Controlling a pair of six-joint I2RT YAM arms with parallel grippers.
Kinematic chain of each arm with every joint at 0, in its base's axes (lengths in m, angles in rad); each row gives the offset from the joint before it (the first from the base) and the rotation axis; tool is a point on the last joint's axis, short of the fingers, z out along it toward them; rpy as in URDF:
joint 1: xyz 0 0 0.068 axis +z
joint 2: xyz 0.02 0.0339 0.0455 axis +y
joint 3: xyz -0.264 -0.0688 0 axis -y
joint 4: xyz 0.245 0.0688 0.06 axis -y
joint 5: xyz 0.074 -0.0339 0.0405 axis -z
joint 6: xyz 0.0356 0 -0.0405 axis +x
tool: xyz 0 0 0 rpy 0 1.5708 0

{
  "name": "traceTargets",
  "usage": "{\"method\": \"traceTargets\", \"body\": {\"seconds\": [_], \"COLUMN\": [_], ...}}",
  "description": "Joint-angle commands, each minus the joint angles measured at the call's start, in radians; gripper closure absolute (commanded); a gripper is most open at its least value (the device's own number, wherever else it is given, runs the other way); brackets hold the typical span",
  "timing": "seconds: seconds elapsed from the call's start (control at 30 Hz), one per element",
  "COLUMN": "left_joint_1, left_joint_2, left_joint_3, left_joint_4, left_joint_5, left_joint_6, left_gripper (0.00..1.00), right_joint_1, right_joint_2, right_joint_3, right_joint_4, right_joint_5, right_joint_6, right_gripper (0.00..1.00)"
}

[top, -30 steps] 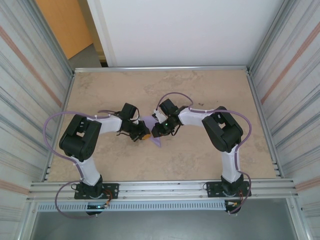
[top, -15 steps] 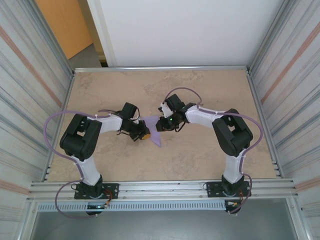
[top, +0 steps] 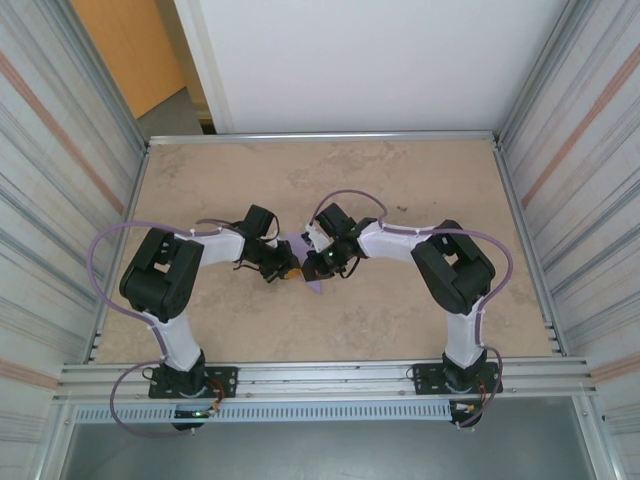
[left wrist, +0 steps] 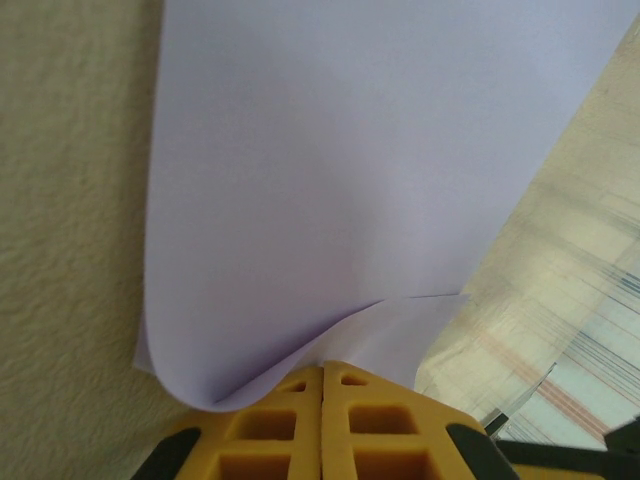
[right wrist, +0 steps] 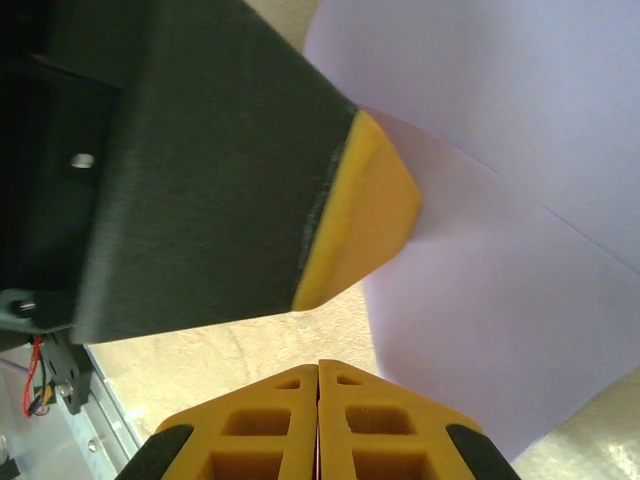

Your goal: Fold a paper plane with a square sheet of paper (pick it up from the middle)

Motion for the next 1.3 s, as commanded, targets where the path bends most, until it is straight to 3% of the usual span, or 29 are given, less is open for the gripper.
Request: {"method": "traceTargets", "body": {"seconds": [0.0,0.8,1.27], "left_joint_1": [-0.007,-0.008,-0.001], "left_joint_2": [0.047,0.076,0.102], "left_joint_3": [-0.012,0.012,-0.003], "left_joint_4": [-0.073,-0.126,-0.149], "left_joint_5": [-0.074,-0.098,-0.144], "left_joint_6": [0.002,0.029,0.048], "left_gripper": [0.94,0.95,0.95], "right_joint_1": [0.001,-0.004,-0.004], "right_joint_2": [0.031,0.072,0.001], "right_joint_3": [0.005,0.009,-0.092], "right_joint_4": [0.0,-0.043,-0.15], "right_joint_5": [-0.014,0.071,0.031], "right_joint_6": [0.002,-0.033,-0.101], "right_gripper": [0.91,0.91,0.91]}}
